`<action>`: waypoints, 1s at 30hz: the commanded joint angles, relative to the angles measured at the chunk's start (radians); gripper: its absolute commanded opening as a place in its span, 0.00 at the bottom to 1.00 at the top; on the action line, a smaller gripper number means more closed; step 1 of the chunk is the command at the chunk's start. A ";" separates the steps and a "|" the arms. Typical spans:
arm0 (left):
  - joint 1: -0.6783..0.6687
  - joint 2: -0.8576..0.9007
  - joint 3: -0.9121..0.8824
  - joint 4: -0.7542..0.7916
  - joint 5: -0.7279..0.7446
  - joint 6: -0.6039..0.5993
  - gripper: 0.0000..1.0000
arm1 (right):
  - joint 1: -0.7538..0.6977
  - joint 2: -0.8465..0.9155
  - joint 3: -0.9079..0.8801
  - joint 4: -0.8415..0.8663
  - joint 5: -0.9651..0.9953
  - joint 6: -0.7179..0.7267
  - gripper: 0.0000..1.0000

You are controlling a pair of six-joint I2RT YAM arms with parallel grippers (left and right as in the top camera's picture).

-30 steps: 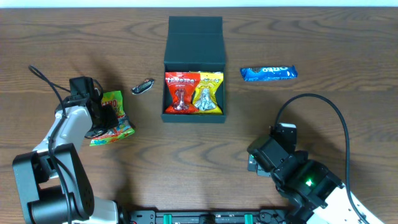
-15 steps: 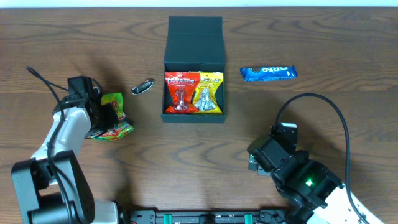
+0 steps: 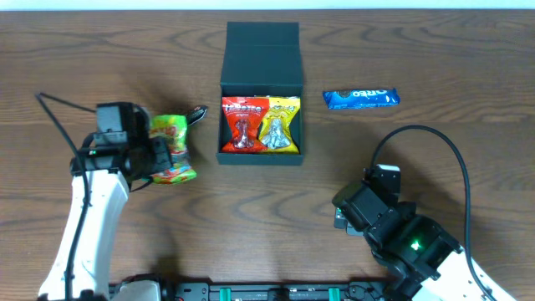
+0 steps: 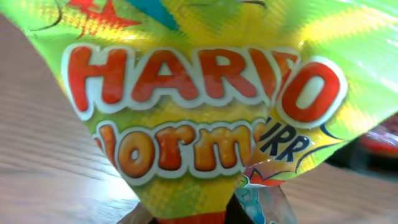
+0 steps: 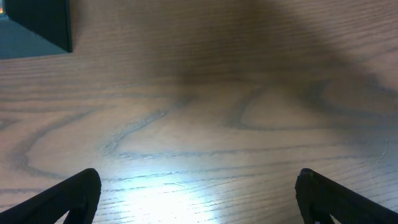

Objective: Pack container
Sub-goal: 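Lift the Haribo bag with the left gripper and lower it into the box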

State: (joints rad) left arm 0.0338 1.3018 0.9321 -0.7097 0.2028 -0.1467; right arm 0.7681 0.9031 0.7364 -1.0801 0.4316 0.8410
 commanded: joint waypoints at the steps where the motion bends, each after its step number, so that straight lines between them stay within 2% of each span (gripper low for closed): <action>1: -0.104 -0.028 0.127 -0.030 0.024 -0.035 0.06 | 0.005 -0.002 -0.006 0.000 0.029 0.008 0.99; 5: -0.271 -0.026 0.252 -0.045 -0.052 -0.116 0.06 | 0.005 -0.002 -0.006 0.000 0.029 0.008 0.99; 10: -0.385 0.023 0.331 0.024 -0.056 -0.177 0.06 | 0.005 -0.002 -0.006 0.000 0.029 0.008 0.99; 16: -0.480 0.215 0.391 0.143 -0.013 -0.225 0.06 | 0.005 -0.002 -0.006 0.000 0.029 0.008 0.99; 21: -0.549 0.389 0.511 0.162 0.010 -0.235 0.06 | 0.005 -0.002 -0.006 0.000 0.029 0.008 0.99; 30: -0.591 0.494 0.544 0.171 -0.022 -0.288 0.06 | 0.005 -0.002 -0.006 -0.001 0.029 0.007 0.99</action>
State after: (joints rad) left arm -0.5613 1.7748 1.4429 -0.5331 0.1936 -0.4049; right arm 0.7681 0.9028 0.7364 -1.0805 0.4389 0.8410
